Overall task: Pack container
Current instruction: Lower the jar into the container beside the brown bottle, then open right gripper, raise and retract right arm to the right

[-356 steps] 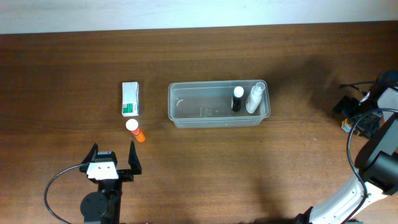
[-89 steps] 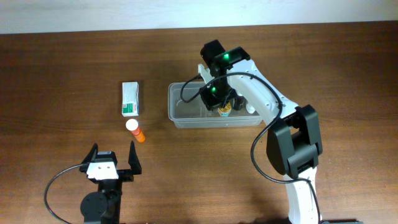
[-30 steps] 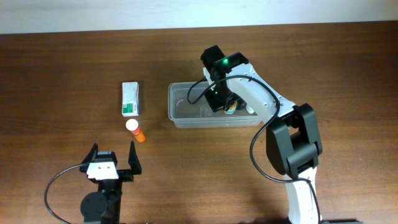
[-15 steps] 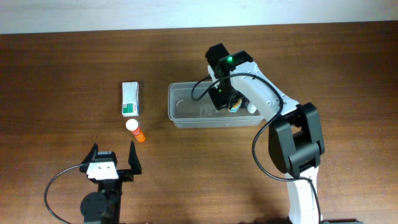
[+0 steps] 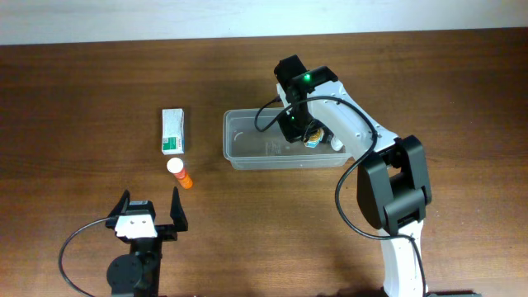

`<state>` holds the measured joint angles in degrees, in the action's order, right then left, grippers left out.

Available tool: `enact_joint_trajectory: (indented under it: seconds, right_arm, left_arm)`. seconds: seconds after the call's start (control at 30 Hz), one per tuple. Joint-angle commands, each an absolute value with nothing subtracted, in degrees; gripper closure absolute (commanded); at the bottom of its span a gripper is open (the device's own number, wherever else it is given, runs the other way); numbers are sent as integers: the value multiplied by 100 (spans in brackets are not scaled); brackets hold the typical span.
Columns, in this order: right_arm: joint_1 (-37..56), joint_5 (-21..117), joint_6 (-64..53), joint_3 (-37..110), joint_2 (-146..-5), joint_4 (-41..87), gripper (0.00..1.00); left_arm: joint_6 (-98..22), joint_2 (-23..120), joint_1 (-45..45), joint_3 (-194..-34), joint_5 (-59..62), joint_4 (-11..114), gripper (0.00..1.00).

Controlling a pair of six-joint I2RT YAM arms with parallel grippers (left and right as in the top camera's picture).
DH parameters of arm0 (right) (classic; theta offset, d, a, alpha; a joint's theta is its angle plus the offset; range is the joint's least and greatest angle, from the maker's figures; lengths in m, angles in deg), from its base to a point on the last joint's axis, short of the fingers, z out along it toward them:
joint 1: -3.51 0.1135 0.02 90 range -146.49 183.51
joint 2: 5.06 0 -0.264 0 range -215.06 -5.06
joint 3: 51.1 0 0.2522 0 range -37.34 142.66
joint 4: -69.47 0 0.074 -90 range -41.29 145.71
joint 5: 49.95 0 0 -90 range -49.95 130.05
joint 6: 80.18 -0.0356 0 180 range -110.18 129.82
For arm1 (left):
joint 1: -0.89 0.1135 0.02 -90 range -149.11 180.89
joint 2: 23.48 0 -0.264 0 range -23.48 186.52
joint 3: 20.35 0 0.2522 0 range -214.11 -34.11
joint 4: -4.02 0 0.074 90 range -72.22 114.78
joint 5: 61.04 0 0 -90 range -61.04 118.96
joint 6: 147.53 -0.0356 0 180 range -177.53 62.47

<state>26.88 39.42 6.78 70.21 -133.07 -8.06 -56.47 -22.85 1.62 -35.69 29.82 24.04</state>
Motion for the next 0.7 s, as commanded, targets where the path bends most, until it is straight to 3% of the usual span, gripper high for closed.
enact_joint_trajectory:
  seconds: [0.0,0.47,0.6,0.67]
  right_arm:
    - [2636,3829,638,7087,-13305,-791,89]
    - [2636,3827,634,8973,-13305,-1914,84]
    - [2623,3774,636,9946,-13302,-2642,76]
    - [2592,3757,636,10479,-13302,-3022,65]
  left_arm:
    - [-5736,-2314,191,-3528,2921,2382,1]
    - [-5736,-2314,191,-3528,2921,2382,1]
    - [-5736,-2314,191,-3528,2921,2382,1]
    - [-5736,-2314,191,-3528,2921,2382,1]
